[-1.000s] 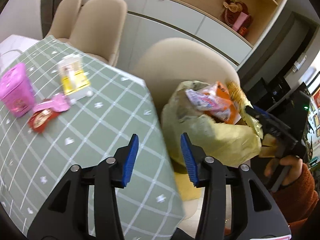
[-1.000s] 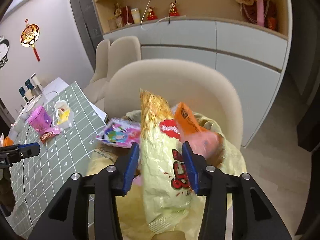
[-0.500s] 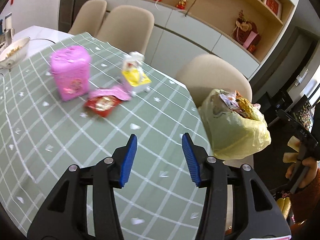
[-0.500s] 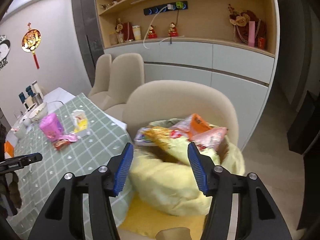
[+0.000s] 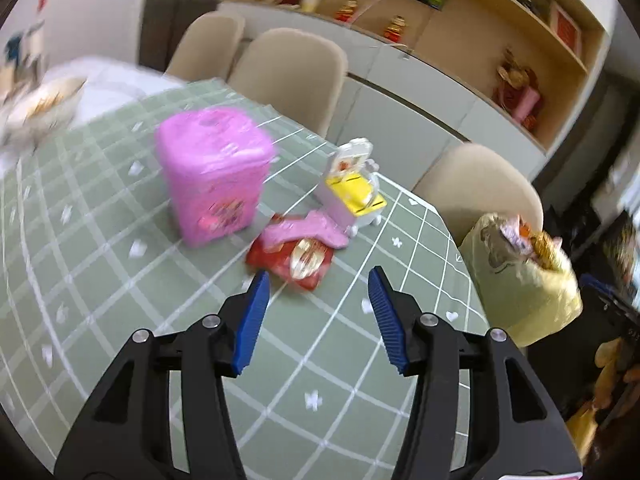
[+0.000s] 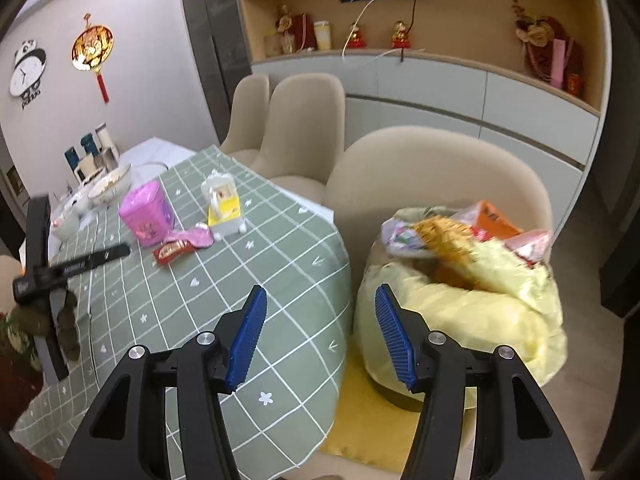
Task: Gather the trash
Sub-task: 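Move both grippers to the table and grasp the pink plastic spoon with the left gripper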
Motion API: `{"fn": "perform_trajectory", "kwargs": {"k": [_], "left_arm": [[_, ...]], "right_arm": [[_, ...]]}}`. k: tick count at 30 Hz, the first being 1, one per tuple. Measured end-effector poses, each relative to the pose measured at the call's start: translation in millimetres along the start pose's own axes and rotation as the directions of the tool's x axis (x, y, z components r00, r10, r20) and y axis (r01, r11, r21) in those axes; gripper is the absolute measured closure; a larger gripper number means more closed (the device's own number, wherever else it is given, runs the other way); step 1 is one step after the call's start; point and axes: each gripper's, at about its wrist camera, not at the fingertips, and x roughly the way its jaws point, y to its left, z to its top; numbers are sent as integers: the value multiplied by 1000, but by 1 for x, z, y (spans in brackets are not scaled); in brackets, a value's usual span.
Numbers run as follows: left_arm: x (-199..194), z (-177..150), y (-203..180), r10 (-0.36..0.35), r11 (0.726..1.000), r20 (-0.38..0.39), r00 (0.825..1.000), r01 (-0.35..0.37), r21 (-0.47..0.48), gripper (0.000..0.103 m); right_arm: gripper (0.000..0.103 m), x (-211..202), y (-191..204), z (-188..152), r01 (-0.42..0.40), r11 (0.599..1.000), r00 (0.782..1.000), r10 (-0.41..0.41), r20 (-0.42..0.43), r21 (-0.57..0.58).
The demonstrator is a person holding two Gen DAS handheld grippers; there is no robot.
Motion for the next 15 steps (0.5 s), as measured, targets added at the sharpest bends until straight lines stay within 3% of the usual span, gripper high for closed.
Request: {"fn": "perform_trajectory", "kwargs": {"k": [3,7,11,14,15], "left_arm": [[23,12,-19,25,985,0,1000,-24,174,54],[64,25,-38,53,930,-58,997,-28,367,54],[105,35,-38,98,905,-143,985,-29,425,54],[121,35,-32,101,917,-205,974,-11,400,54],[125,34,-27,88,932,-237,968,4,363,54]], "right_arm": [[49,13,-3,-4,-47,998,998,48,-35,34],[49,26,-3,-8,-65,997,996,67,-55,37],[49,40,-3,-12,-89,995,993,91,-79,34],[49,50,-2,-14,-88,996,992,89,-88,24],[49,54,-1,-14,-87,996,992,89,-93,21]]}}
